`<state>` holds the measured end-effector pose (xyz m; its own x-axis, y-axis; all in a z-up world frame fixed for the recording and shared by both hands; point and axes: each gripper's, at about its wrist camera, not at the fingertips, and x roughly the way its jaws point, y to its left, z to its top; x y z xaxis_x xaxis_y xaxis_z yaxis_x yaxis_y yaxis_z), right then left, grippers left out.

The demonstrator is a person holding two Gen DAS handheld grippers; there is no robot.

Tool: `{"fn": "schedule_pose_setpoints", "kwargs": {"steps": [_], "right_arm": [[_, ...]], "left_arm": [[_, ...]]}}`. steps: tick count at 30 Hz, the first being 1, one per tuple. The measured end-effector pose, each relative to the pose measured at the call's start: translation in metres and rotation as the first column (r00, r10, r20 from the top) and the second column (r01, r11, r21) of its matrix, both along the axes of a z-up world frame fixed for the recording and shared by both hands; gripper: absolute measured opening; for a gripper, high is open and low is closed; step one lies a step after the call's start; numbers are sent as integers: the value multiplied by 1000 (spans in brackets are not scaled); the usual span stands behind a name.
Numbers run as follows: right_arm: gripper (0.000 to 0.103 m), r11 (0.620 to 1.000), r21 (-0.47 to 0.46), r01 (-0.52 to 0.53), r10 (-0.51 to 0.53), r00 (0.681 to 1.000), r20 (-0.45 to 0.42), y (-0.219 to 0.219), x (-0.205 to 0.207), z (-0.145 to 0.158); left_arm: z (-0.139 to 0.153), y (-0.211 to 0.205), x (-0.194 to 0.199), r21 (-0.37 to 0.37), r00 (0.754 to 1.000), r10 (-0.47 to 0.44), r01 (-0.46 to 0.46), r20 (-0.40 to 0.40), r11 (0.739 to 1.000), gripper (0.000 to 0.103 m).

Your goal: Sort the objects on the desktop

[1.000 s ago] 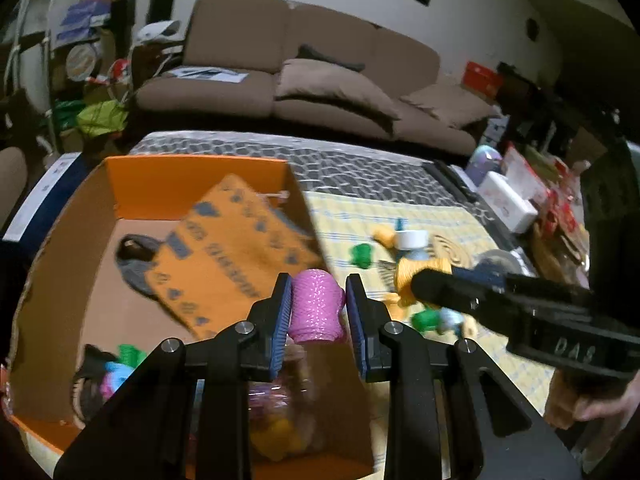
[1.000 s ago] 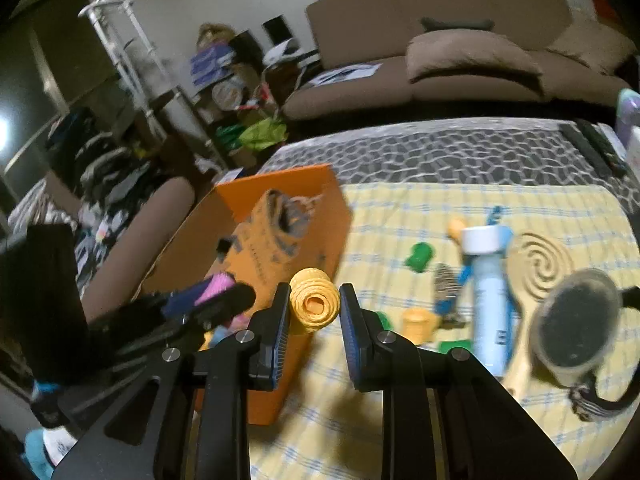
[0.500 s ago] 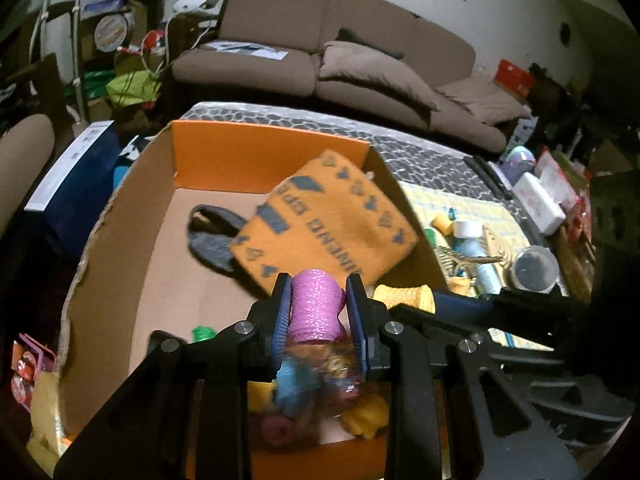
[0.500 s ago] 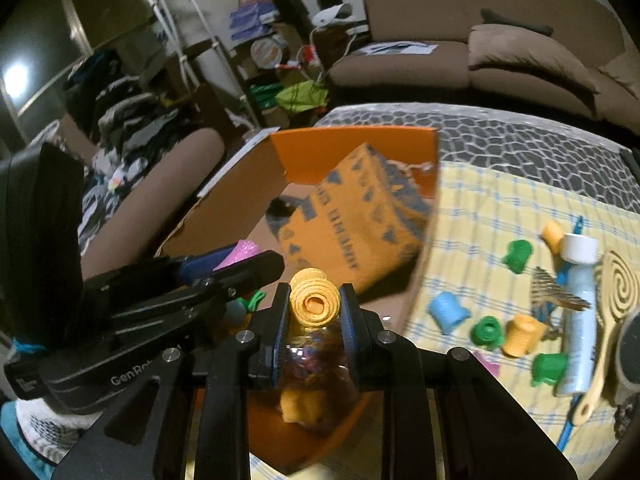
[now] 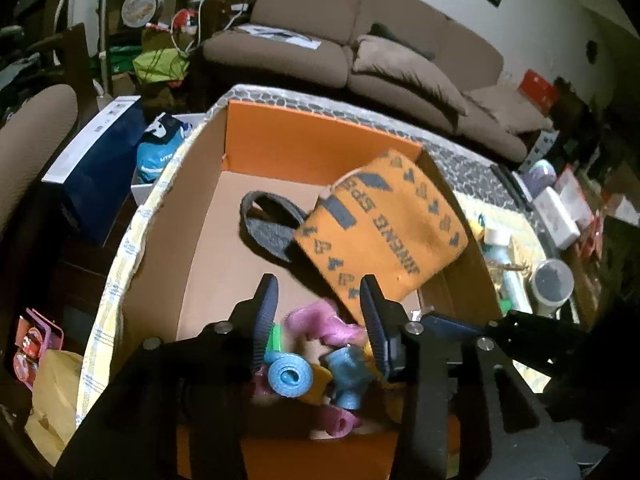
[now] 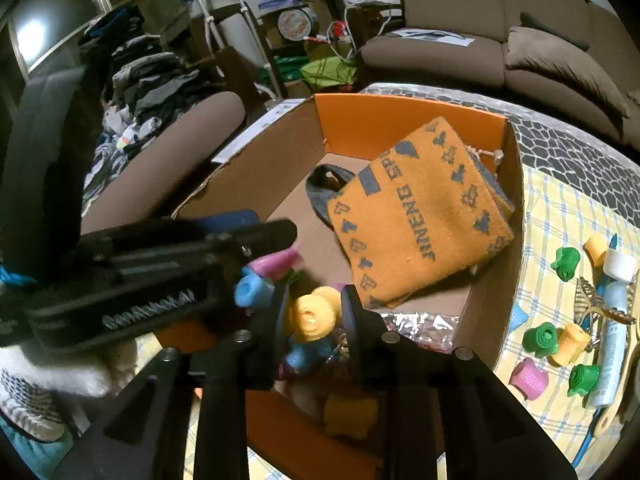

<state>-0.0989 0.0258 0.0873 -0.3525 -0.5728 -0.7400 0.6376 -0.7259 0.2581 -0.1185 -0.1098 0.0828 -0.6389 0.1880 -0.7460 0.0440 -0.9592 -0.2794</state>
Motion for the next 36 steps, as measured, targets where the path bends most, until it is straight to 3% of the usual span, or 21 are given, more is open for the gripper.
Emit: {"fn": "schedule_pose_setpoints", "kwargs": {"steps": [14,19,21,34,35,36], "right_arm": [[54,991,-79,105,-108,993,-38,40,-10,28],[59,984,-93,155,-162,984,-74,62,-12,40],[61,982,-86,169,-177,980,-90,69,-13,43],[79,959,-85,272,-281,952,-121,125,-13,48],[79,957,-83,278,-286,950,-122,128,-13,48],[81,955,-81,284,-292,949,-122,131,-13,48]], "left_arm": [[17,19,-2,5,999,-3,3,-51,1000,60],[23,37,-3,-11,997,-33,32,-69,999,60],[25,44,-3,-8,996,-45,45,-76,999,68],[28,92,-4,-30,990,-108,106,-87,994,70],[28,94,-4,-32,990,-112,109,-87,993,73],[28,97,-4,-35,989,-117,114,-86,993,84]]}}
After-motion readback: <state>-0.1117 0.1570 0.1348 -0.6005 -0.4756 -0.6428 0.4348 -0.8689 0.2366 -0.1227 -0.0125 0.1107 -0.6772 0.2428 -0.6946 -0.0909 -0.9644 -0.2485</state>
